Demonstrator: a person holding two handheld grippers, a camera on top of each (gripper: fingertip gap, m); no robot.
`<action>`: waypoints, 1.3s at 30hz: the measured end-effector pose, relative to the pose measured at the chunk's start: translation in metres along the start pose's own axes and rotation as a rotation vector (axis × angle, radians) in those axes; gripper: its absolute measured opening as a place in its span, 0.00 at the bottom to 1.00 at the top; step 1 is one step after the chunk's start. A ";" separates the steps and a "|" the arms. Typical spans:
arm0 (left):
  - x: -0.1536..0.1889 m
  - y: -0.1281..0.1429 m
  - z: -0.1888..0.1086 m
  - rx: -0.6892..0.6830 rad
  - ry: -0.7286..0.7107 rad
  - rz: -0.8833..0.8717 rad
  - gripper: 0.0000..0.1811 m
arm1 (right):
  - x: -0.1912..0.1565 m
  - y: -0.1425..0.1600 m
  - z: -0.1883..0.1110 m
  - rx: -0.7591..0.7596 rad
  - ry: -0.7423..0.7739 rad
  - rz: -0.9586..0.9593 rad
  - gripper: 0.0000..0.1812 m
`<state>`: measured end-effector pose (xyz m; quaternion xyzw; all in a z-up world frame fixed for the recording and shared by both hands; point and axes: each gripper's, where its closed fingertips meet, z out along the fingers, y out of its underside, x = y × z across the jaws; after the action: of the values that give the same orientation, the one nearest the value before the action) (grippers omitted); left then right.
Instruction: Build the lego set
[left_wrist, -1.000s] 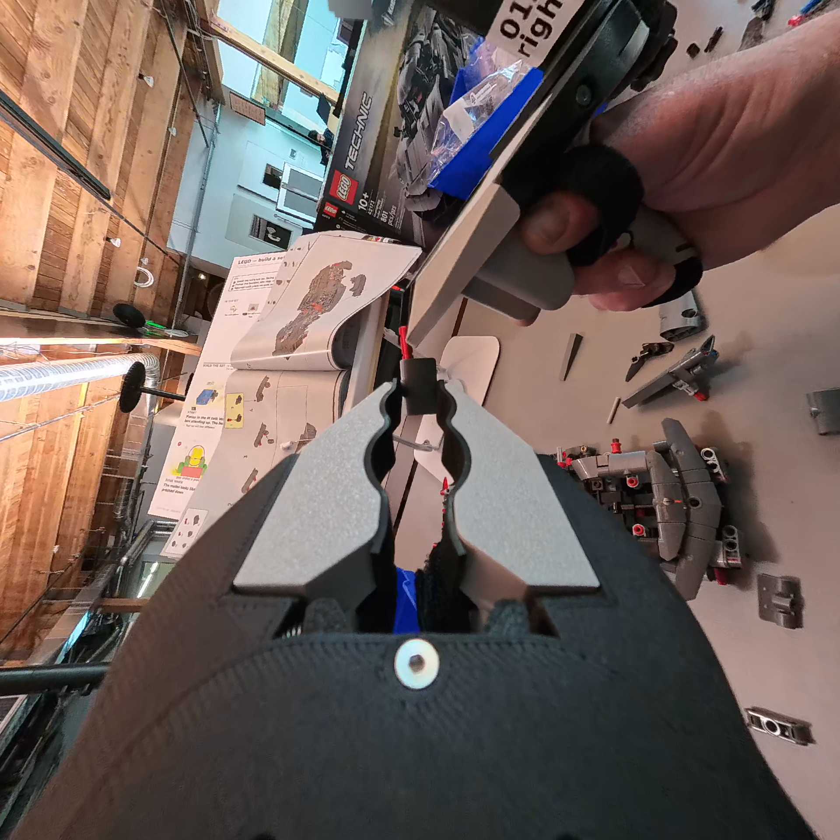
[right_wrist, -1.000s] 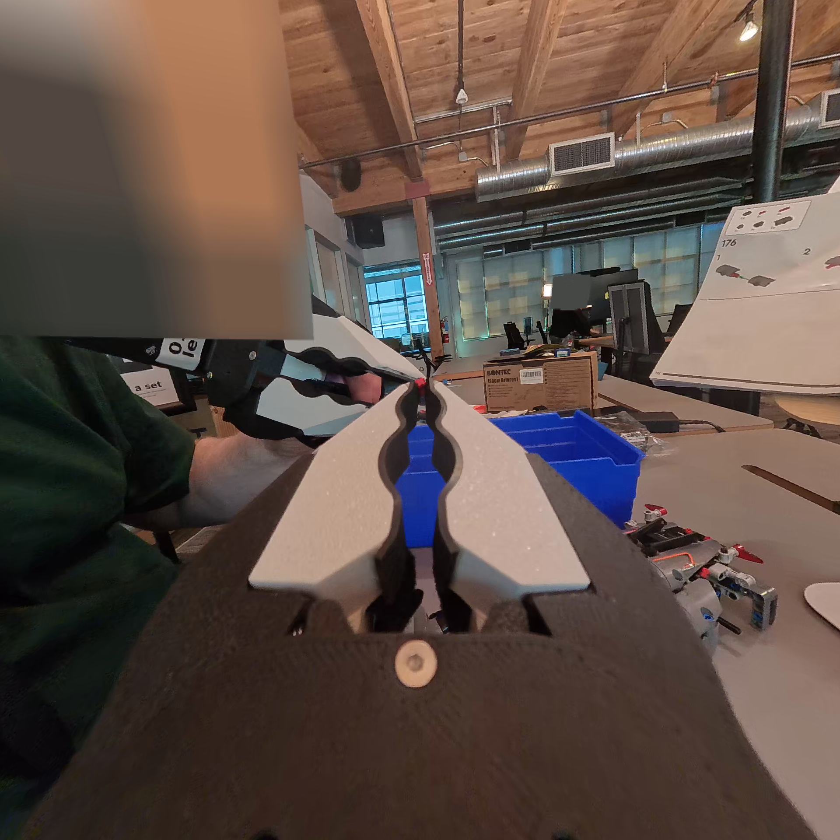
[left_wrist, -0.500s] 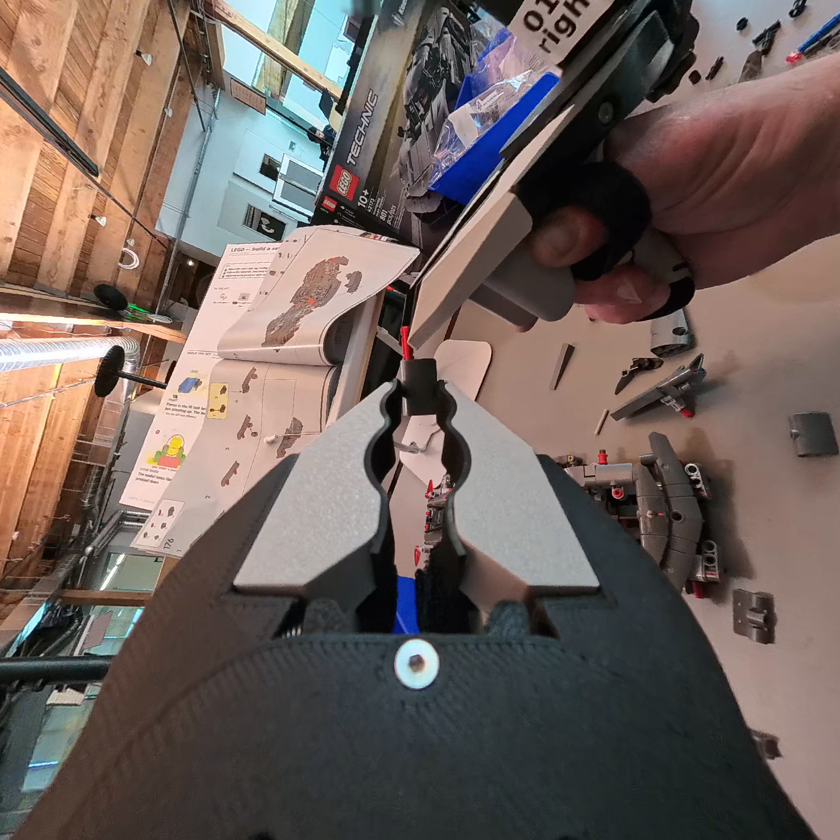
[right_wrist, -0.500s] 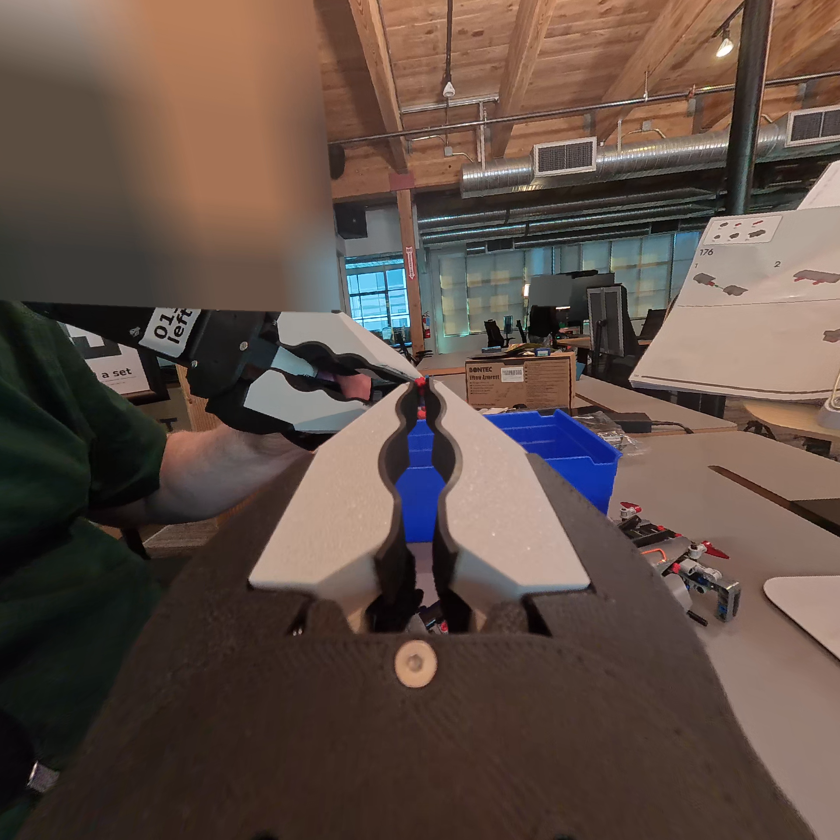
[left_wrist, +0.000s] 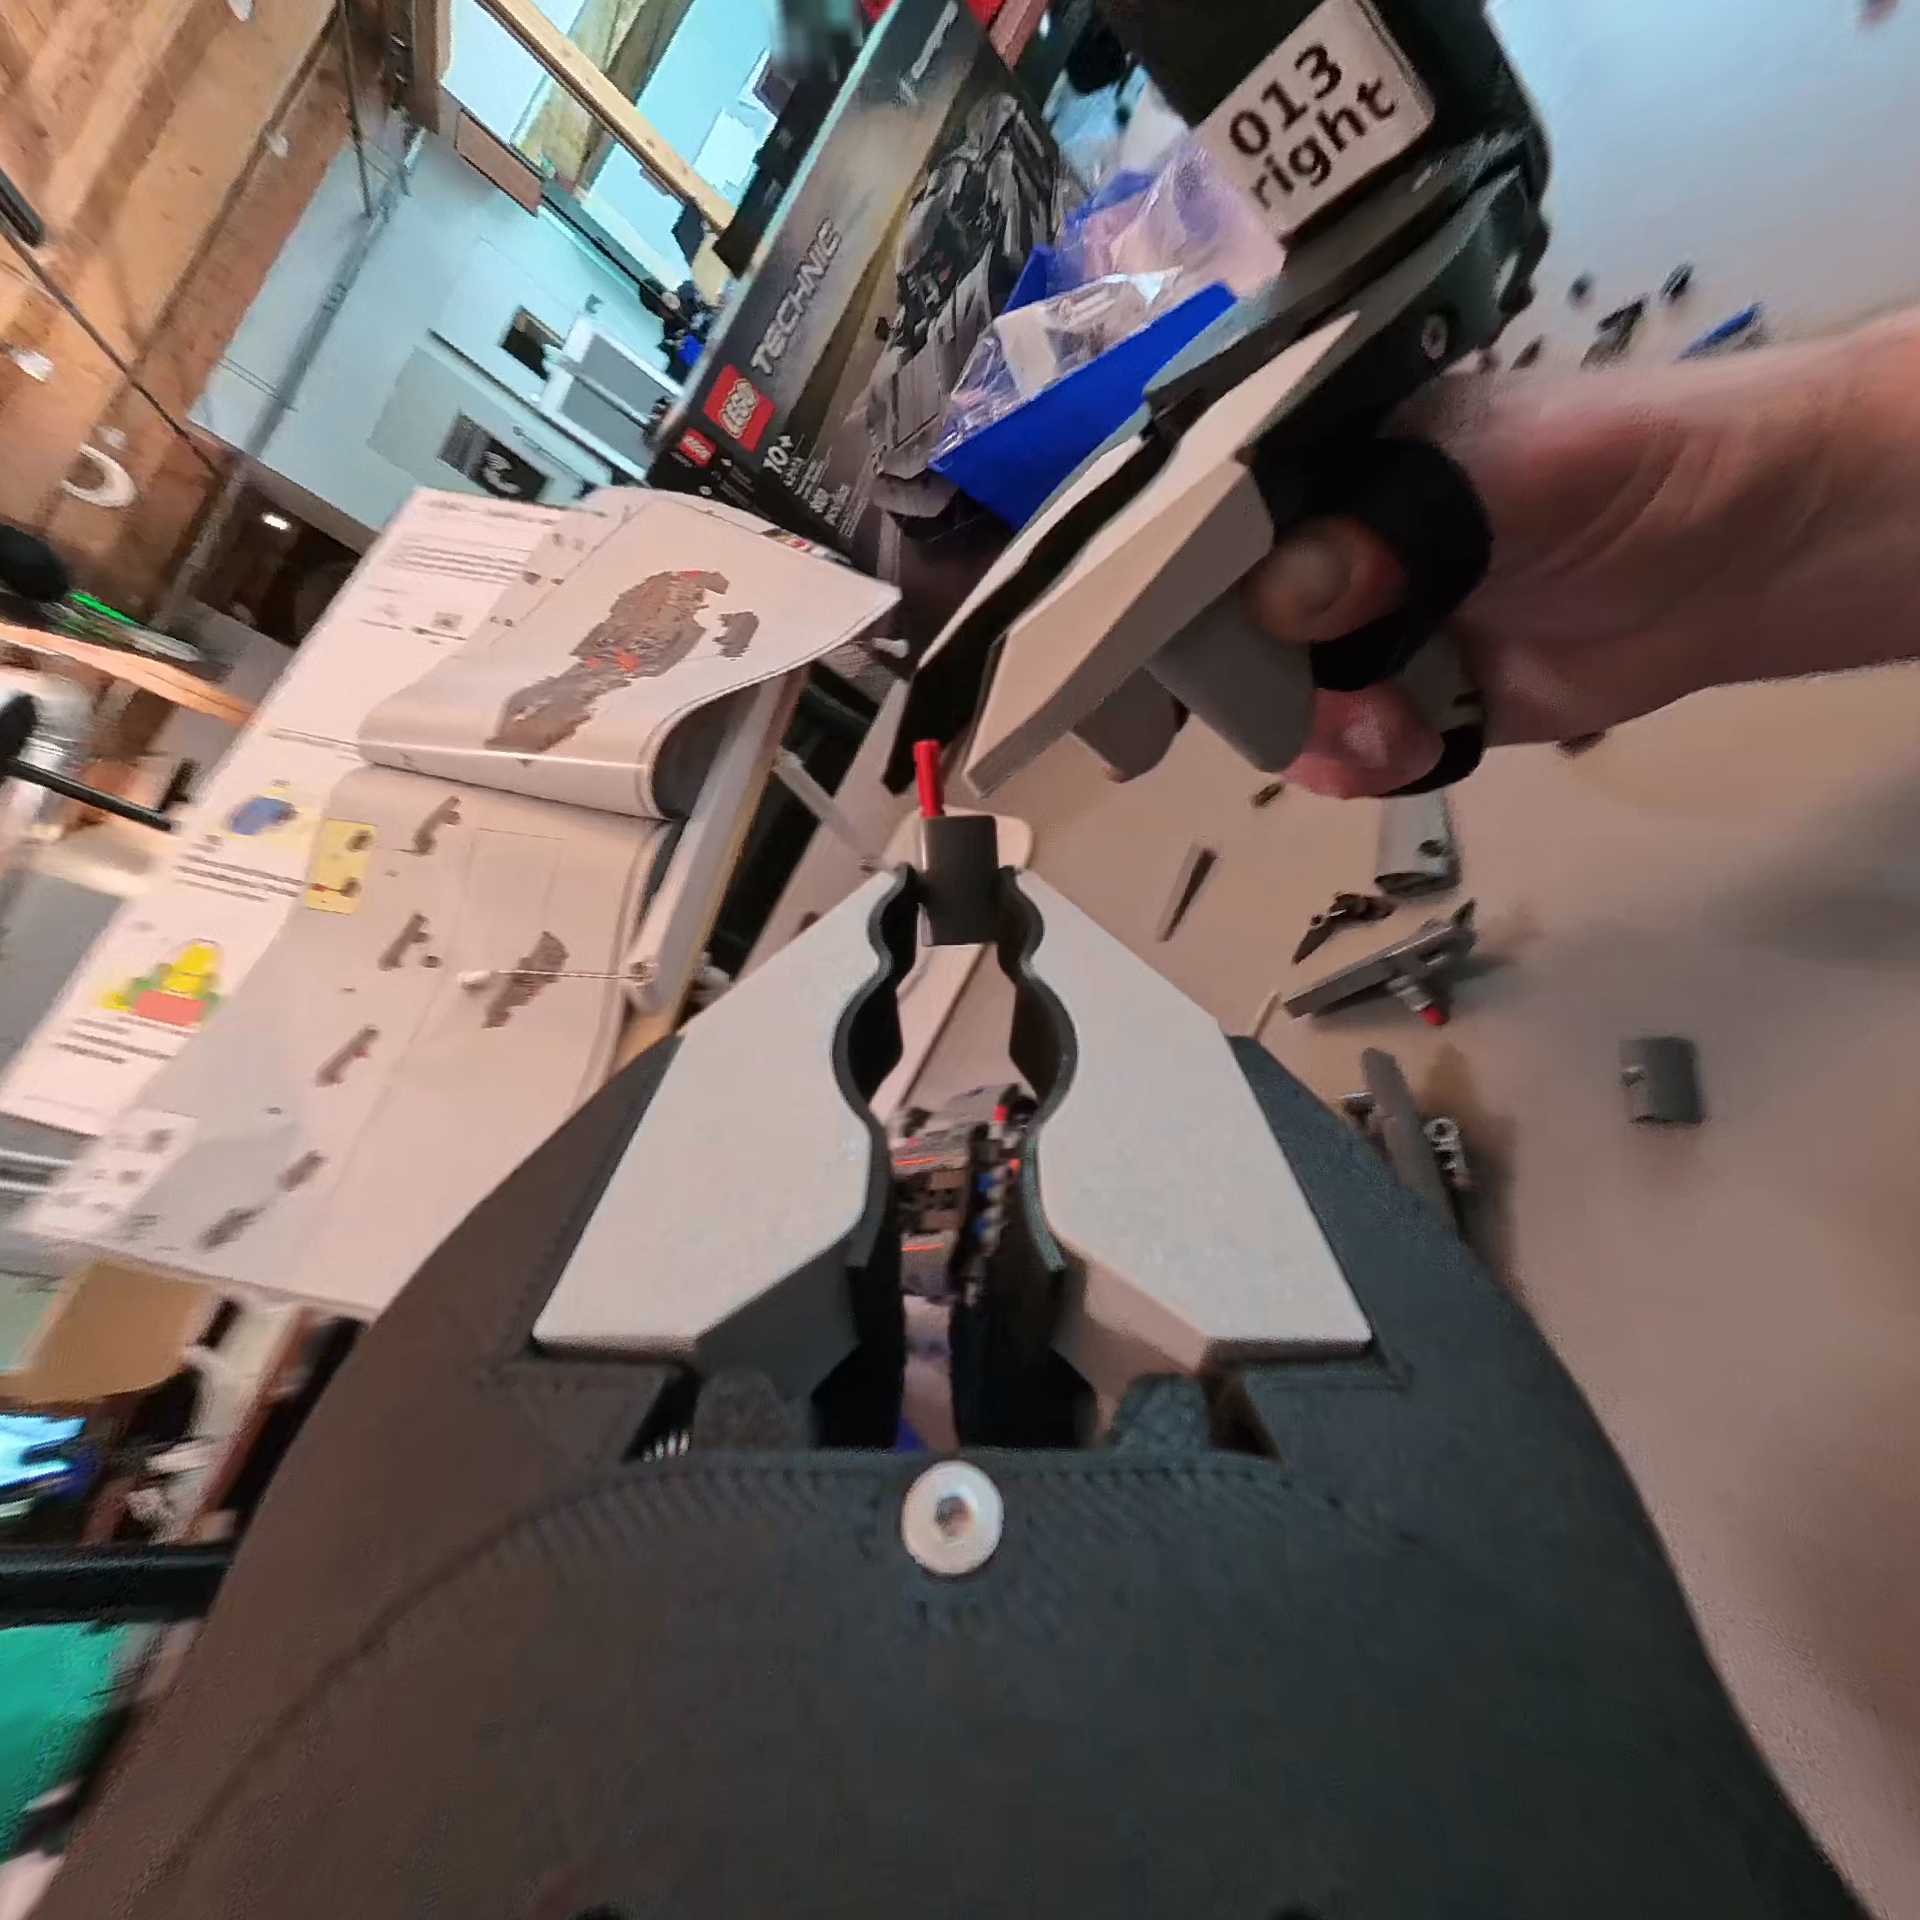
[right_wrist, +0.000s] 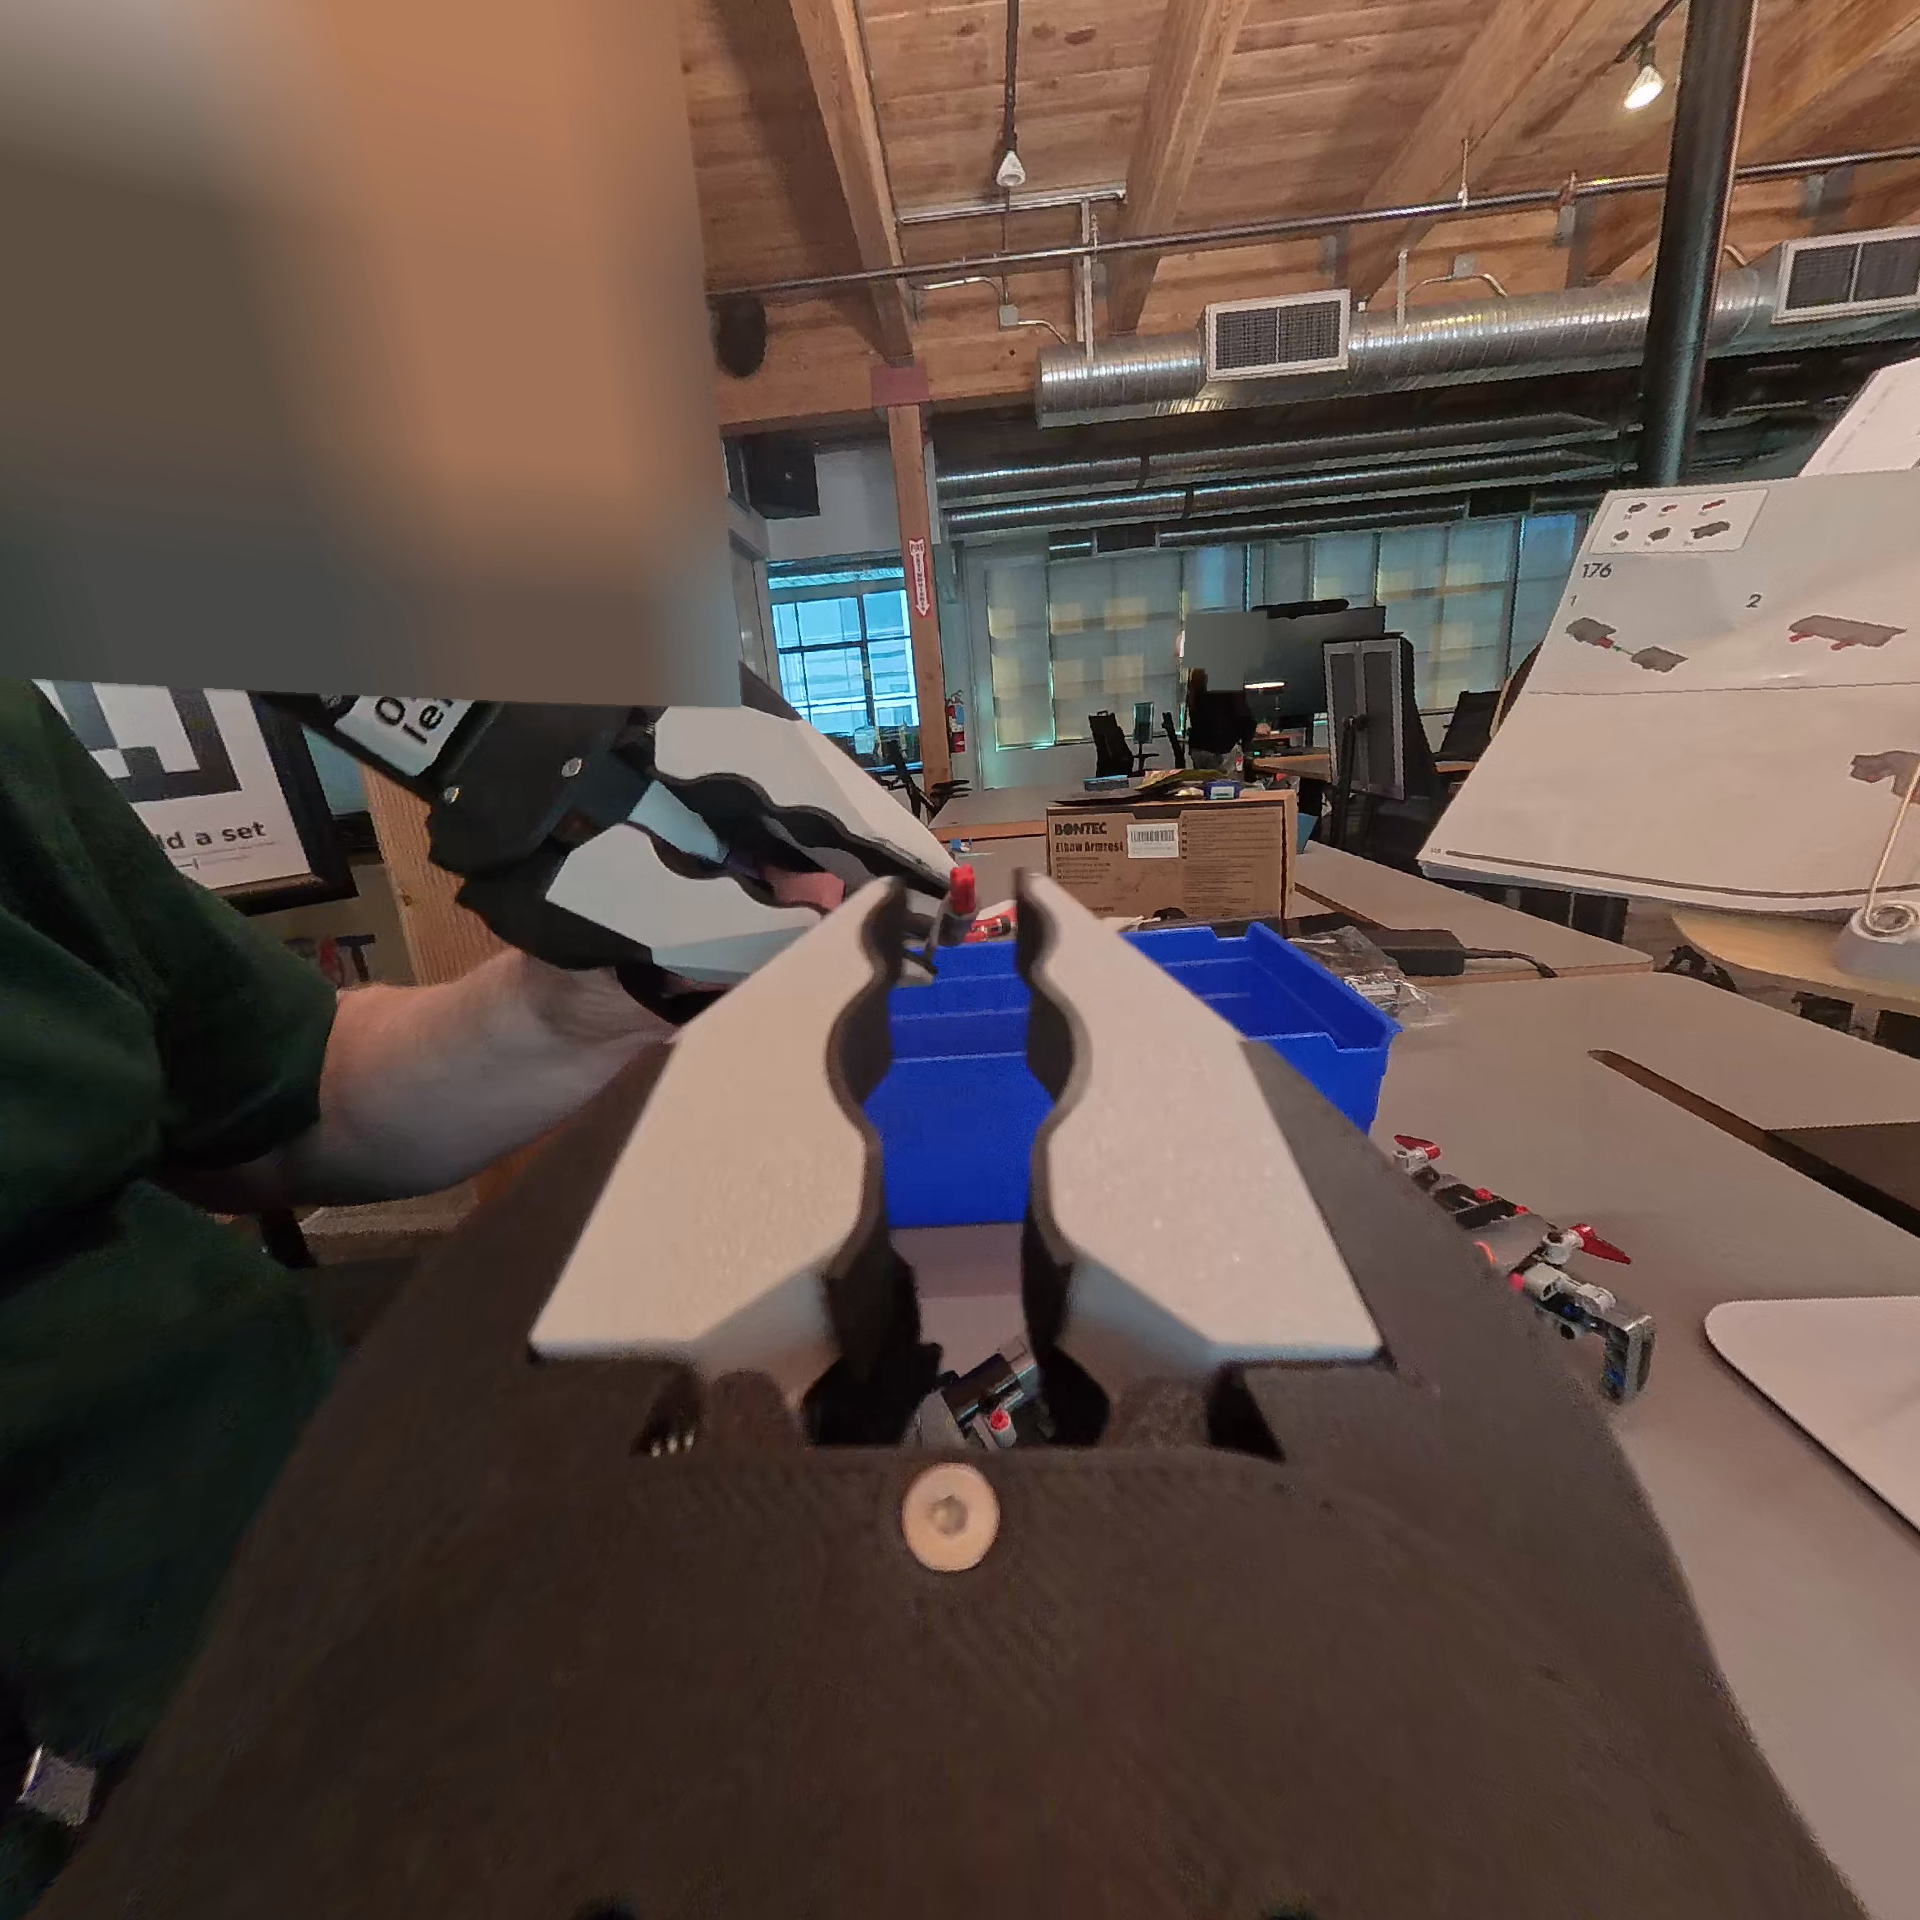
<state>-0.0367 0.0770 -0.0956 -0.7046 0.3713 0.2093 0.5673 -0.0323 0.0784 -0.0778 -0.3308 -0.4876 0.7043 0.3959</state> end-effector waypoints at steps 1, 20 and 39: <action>0.001 -0.001 -0.001 0.019 0.027 -0.057 0.07 | 0.000 0.000 0.000 -0.004 -0.003 -0.003 0.15; 0.021 0.006 -0.008 0.131 0.537 -0.956 0.07 | -0.002 0.039 0.016 -0.439 0.276 -0.799 0.27; 0.017 0.001 -0.002 0.313 0.559 -1.230 0.07 | 0.008 0.034 0.012 -0.446 0.376 -0.827 0.22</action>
<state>-0.0275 0.0702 -0.1078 -0.7244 0.0624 -0.3957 0.5610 -0.0540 0.0733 -0.1072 -0.3074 -0.6369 0.2955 0.6423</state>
